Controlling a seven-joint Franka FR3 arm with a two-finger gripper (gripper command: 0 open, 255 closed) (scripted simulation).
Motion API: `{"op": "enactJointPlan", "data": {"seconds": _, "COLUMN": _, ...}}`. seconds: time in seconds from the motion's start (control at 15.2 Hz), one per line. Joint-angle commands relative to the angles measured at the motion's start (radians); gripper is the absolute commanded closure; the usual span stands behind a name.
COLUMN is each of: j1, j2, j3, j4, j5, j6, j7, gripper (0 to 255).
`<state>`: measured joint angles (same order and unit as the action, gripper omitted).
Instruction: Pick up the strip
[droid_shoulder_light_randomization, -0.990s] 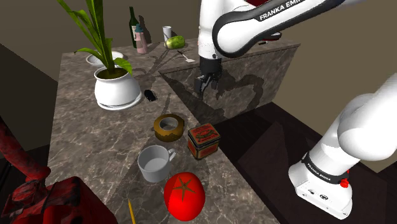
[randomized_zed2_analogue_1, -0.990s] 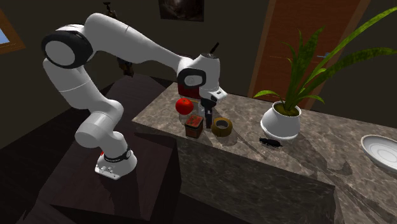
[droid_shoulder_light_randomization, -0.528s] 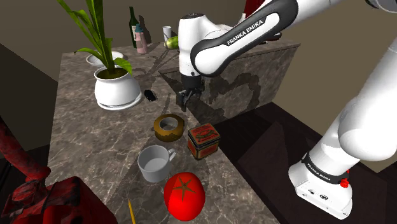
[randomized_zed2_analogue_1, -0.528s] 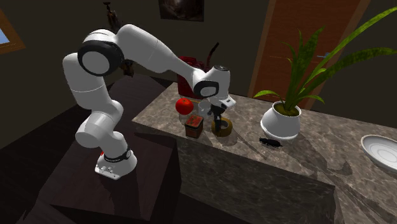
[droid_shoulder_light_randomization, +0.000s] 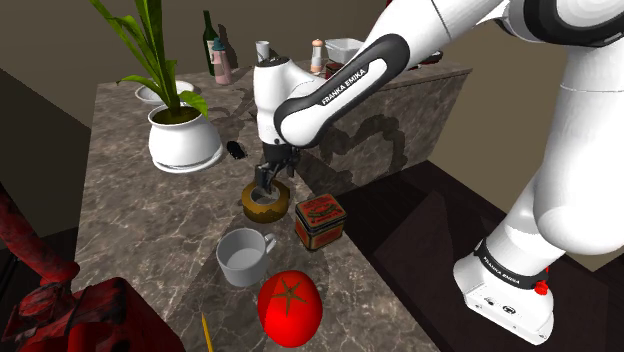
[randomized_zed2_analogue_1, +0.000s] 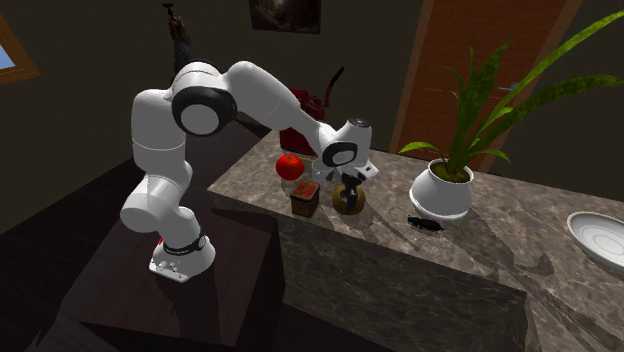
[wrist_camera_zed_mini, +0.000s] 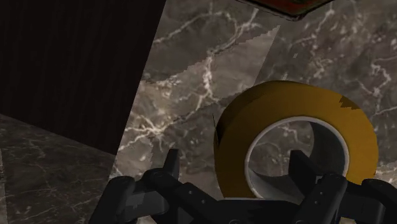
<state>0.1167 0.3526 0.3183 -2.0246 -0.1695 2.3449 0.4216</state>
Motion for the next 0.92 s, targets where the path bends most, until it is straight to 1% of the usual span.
{"op": "enactJointPlan", "data": {"seconds": 0.0, "j1": 0.005, "j2": 0.025, "j3": -0.006, "j4": 0.002, "j5": -0.011, "j6": 0.023, "j7": 0.008, "gripper": 0}}
{"op": "enactJointPlan", "data": {"seconds": 0.26, "j1": 0.012, "j2": 0.064, "j3": -0.016, "j4": -0.003, "j5": -0.030, "j6": 0.064, "j7": 0.021, "gripper": 0}}
{"op": "enactJointPlan", "data": {"seconds": 0.4, "j1": 0.014, "j2": 0.070, "j3": -0.018, "j4": -0.004, "j5": -0.033, "j6": 0.070, "j7": 0.023, "gripper": 0}}
{"op": "enactJointPlan", "data": {"seconds": 0.46, "j1": 0.014, "j2": 0.069, "j3": -0.017, "j4": -0.005, "j5": -0.033, "j6": 0.070, "j7": 0.024, "gripper": 255}}
{"op": "enactJointPlan", "data": {"seconds": 0.86, "j1": 0.015, "j2": 0.070, "j3": -0.017, "j4": -0.004, "j5": -0.033, "j6": 0.070, "j7": 0.025, "gripper": 255}}
